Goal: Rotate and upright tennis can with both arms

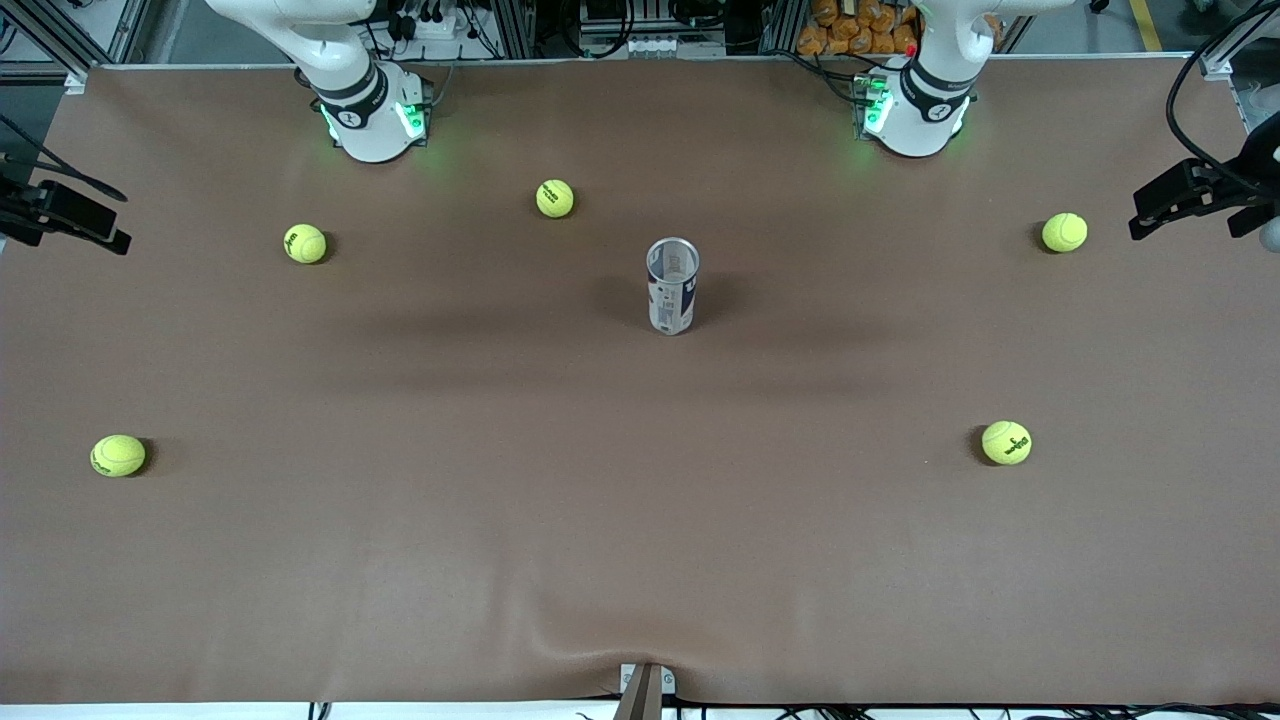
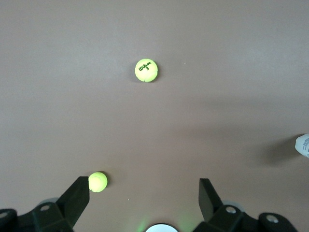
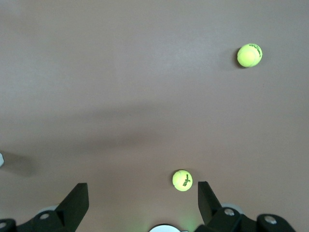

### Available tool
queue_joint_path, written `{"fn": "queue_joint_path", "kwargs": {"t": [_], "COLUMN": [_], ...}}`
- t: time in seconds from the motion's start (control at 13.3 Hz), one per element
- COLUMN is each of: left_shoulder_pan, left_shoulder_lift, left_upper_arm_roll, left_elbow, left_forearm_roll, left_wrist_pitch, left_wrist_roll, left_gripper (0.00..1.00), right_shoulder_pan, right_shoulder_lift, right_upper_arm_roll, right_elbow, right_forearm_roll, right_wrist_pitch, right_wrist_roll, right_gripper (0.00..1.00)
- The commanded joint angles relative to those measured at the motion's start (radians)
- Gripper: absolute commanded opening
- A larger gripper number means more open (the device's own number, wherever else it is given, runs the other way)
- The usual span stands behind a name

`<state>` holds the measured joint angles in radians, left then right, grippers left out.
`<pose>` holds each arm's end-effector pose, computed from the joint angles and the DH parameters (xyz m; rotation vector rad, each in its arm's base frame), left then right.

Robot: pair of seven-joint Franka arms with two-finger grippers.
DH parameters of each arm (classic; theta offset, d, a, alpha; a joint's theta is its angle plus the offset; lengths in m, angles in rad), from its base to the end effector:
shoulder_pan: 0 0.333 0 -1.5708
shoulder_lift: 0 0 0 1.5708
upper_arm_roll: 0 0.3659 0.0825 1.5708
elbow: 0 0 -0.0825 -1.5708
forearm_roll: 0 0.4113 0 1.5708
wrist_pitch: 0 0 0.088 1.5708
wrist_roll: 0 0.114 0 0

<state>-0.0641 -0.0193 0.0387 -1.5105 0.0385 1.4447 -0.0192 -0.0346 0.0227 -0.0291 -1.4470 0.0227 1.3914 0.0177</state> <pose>0.5614 -0.0092 0.6975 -3.1022 0.0035 0.0708 0.5695 -0.0332 0.7000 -3.1132 0.1219 0.1212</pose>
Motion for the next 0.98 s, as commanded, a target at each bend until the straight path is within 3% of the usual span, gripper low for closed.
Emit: {"fn": "queue_joint_path", "kwargs": {"t": [0.0, 0.9], "left_shoulder_pan": [-0.002, -0.002], "left_shoulder_lift": [-0.021, -0.01], "left_upper_arm_roll": [0.006, 0.01], "left_elbow": [-0.031, -0.023], "left_forearm_roll": [-0.014, -0.012], "left_wrist_pitch": [0.017, 0.019], "left_wrist_roll": [-0.007, -0.008], "left_gripper": [1.0, 1.0], "right_shoulder_pan": [0.01, 0.012], "right_shoulder_lift": [-0.007, -0.006], "right_upper_arm_roll": [-0.009, -0.009], "right_elbow": [0.01, 0.011], "right_forearm_roll": [-0.009, -0.01], "right_wrist_pitch": [-0.005, -0.003], "right_wrist_roll": [-0.062, -0.056], "right_gripper": [1.0, 1.0]}}
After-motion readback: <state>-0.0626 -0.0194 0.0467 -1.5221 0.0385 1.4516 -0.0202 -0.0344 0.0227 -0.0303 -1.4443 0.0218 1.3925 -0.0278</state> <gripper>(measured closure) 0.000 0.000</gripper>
